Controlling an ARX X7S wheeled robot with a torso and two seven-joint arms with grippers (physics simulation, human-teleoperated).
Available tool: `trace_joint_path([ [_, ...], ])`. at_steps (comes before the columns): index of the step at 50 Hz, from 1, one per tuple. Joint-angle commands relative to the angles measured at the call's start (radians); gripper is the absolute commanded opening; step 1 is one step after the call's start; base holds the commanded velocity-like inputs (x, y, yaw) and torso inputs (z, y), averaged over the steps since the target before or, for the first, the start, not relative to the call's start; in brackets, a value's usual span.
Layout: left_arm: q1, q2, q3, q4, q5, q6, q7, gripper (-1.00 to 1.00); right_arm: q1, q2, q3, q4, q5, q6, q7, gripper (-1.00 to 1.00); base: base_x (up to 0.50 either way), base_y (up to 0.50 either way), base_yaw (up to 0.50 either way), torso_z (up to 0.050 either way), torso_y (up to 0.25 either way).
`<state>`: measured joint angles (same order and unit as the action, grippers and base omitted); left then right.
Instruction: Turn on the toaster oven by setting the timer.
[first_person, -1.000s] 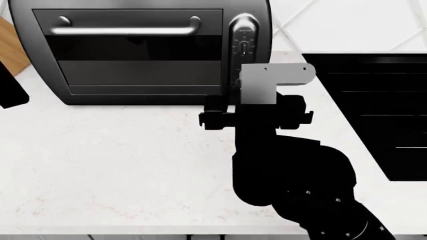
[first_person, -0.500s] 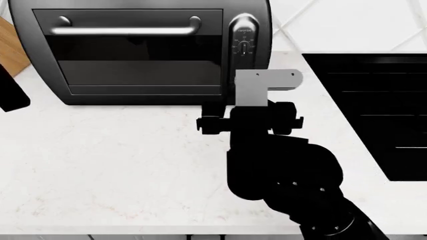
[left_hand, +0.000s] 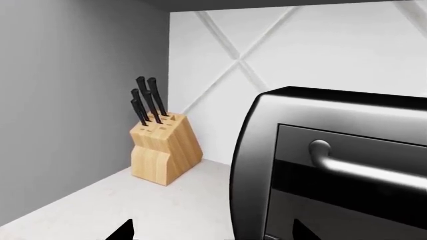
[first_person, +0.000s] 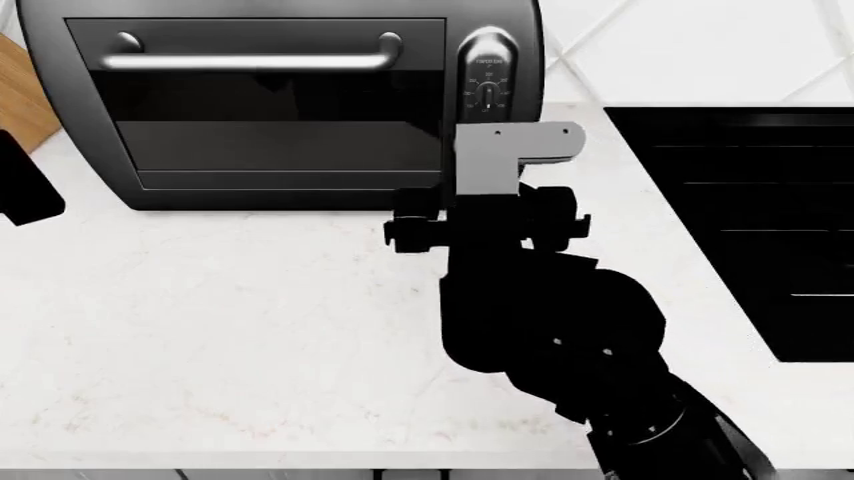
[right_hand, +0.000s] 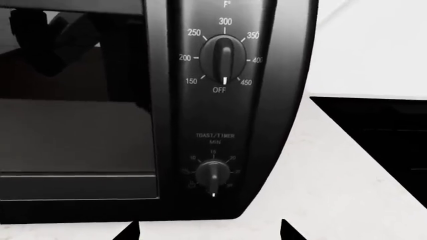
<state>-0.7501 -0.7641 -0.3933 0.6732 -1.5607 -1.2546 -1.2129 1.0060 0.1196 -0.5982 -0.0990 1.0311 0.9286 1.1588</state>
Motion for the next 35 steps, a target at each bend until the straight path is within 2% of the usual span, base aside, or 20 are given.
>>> trace_joint_path([
  [1, 0.013, -0.005, -0.004, 0.004, -0.002, 0.009, 0.0, 1.0, 0.023, -0.005, -0.026, 0.052, -0.035, -0.035, -0.038, 1.0, 0.0, 0.0, 0.0, 0.0, 0.0],
  [35, 0.026, -0.02, 0.005, 0.005, -0.005, 0.031, -0.001, 1.0, 0.042, 0.003, -0.073, 0.158, -0.092, -0.11, -0.105, 1.0, 0.0, 0.0, 0.0, 0.0, 0.0],
])
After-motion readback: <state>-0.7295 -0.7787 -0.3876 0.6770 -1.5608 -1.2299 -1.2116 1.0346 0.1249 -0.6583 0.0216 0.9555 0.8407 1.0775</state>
